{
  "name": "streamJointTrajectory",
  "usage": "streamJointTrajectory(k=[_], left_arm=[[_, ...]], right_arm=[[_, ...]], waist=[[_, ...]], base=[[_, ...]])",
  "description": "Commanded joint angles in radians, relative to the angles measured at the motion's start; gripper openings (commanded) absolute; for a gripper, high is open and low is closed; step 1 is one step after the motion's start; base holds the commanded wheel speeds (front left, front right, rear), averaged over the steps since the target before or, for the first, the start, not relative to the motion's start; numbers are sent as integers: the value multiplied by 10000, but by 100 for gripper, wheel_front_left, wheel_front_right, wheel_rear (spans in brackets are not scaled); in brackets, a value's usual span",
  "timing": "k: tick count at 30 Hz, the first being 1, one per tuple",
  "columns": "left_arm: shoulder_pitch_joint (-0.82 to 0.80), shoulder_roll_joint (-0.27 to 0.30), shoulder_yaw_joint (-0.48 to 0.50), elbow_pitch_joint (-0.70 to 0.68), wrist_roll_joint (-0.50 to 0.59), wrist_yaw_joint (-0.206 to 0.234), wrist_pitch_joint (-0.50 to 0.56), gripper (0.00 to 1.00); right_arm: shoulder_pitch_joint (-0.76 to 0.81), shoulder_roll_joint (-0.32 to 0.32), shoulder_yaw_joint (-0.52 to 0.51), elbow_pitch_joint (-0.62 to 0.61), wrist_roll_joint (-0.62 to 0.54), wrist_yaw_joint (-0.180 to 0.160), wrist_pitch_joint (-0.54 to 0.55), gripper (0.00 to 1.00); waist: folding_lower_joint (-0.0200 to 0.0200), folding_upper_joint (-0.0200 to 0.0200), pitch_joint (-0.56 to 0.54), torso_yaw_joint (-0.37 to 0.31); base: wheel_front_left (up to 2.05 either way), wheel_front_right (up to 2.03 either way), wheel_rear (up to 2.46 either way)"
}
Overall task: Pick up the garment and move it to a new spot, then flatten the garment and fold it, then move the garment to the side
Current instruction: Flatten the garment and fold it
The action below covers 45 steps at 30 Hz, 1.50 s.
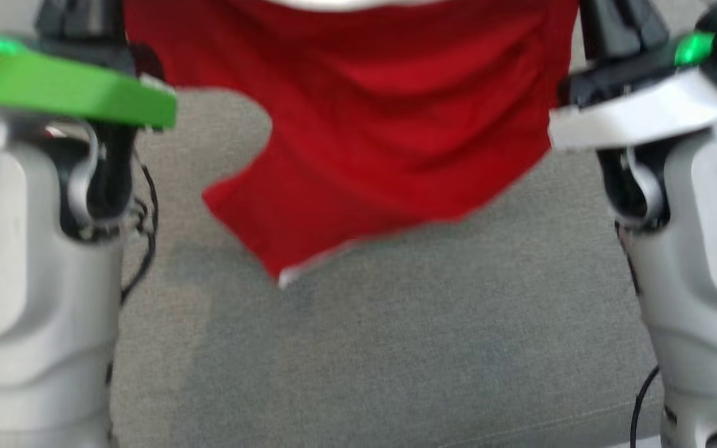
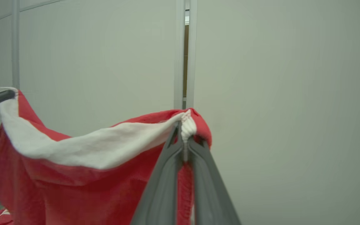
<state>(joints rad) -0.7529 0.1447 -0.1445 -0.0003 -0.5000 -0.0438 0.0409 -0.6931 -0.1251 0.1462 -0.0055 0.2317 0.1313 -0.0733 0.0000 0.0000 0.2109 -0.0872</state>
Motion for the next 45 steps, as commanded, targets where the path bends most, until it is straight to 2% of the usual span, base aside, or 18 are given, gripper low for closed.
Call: streamJointTrajectory(k=[1, 5, 8, 12, 15, 19, 24, 33, 39, 41, 45], left_arm=[[-1172, 211, 70, 556, 218, -28, 73, 0], [-3417, 266, 192, 2283, 719, 121, -667, 0], [-4148, -48, 256, 3217, 670, 92, -1388, 0], [-3694, -273, 37, 4108, 582, -213, -2186, 0], [-2986, -492, 81, 4636, 249, -332, -2626, 0], [-1980, -591, 117, 4974, 53, -534, -2959, 0], [-862, -639, 306, 4447, -64, -714, -3080, 0], [1740, -830, 888, 1859, 97, -841, -3051, 0], [3859, -914, 629, 130, -41, -866, -3051, 0], [4617, -922, 499, -462, -153, -800, -3053, 0], [6050, -932, 232, -1686, -193, -396, -3052, 0]], right_arm=[[-993, 12, 0, 706, -193, -11, -282, 0], [-3385, 320, -237, 3157, -669, -11, -1248, 0], [-4169, 514, -329, 4415, -1078, -12, -1730, 0], [-4091, 679, 40, 5478, -1224, -12, -1921, 0], [-3568, 671, 211, 5502, -1141, -12, -1922, 0], [-2603, 713, 351, 4986, -861, -12, -1924, 0], [-1244, 727, 527, 3755, -514, -12, -1922, 0], [1197, 573, 894, 1581, 180, -12, -1922, 0], [2965, 284, 1076, 423, 368, -12, -1922, 0], [3604, 209, 1063, -12, 454, -12, -1923, 0], [4971, -22, 1145, -888, 539, -11, -1923, 0]], waist=[[0, 0, 1387, 46], [0, 0, 2055, 5], [0, 0, 2502, 82], [0, 0, 3157, 239], [0, 0, 3548, 335], [0, 0, 3720, 357], [0, 0, 3498, 314], [0, 0, 2261, 460], [0, 0, 977, 678], [0, 0, 555, 742], [0, 0, -116, 792]], base=[[0, 0, 0], [0, 0, 0], [0, 0, 0], [0, 0, 0], [0, 0, 0], [0, 0, 0], [0, 0, 0], [0, 0, 0], [0, 0, 0], [0, 0, 0], [0, 0, 0]])
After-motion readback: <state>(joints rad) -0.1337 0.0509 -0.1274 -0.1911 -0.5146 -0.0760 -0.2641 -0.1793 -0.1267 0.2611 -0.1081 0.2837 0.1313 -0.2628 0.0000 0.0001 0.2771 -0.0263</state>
